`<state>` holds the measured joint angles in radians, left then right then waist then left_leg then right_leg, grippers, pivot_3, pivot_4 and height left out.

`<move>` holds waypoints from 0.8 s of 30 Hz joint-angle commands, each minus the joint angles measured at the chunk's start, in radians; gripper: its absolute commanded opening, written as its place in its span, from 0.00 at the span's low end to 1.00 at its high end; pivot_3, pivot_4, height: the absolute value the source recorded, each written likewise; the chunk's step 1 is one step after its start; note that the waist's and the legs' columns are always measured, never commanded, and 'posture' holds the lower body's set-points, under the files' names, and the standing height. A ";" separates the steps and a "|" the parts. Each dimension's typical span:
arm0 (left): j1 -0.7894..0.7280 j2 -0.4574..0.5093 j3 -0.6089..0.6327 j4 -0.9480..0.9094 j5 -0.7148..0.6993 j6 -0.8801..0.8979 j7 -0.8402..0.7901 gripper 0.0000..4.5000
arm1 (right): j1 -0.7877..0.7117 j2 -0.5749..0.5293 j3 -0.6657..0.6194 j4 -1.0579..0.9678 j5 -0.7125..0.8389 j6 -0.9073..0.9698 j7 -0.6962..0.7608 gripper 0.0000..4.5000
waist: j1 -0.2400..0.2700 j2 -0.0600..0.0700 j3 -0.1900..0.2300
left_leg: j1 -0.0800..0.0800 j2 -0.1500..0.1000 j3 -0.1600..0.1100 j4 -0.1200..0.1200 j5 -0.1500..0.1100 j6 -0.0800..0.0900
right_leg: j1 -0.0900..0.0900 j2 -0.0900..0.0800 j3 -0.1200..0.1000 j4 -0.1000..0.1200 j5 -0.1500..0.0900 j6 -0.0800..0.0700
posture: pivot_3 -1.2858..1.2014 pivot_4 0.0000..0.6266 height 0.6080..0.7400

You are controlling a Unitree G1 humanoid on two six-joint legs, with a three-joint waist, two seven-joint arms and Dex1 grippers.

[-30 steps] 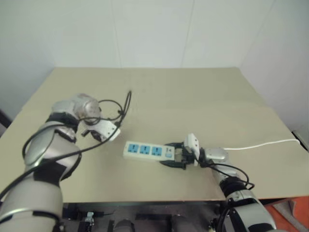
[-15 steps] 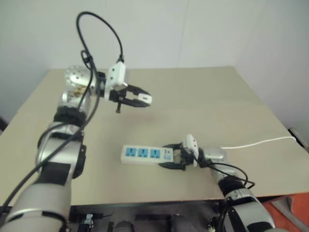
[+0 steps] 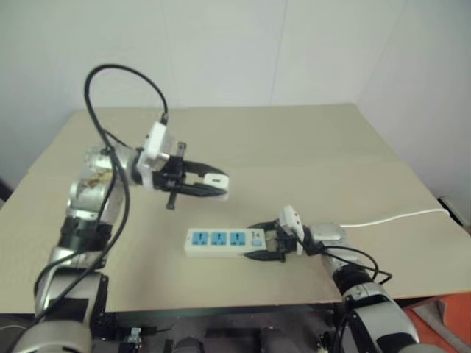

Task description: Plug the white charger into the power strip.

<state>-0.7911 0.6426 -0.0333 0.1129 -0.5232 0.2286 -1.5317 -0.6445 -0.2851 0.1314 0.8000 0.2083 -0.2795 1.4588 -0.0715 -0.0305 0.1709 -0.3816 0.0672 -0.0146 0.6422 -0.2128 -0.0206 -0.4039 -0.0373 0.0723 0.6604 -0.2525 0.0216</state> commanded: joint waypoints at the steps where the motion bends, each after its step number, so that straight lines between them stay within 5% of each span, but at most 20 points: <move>1: 0.034 0.002 0.020 -0.075 -0.028 0.012 0.021 0.23 | 0.006 0.012 0.030 0.028 -0.027 -0.005 0.029 0.76 | 0.000 0.000 0.000 | 0.000 0.000 0.000 0.000 0.000 0.000 | 0.000 0.000 0.000 0.000 0.000 0.000 | 0.52 0.24 1.00; 24: 0.128 -0.121 -0.073 -0.064 0.004 0.131 0.153 0.23 | 0.003 0.017 0.024 0.046 -0.029 -0.032 0.005 0.76 | -0.002 0.000 0.000 | 0.001 0.000 0.000 0.000 0.000 0.000 | 0.001 0.000 0.000 -0.001 0.000 0.000 | 0.52 0.24 1.00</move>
<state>-0.6608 0.5255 -0.1068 0.0562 -0.5124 0.3462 -1.3901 -0.6555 -0.2802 0.1351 0.8290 0.2066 -0.3130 1.4605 -0.0734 -0.0306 0.1706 -0.3806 0.0672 -0.0146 0.6419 -0.2128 -0.0205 -0.4031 -0.0371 0.0726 0.6595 -0.2525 0.0215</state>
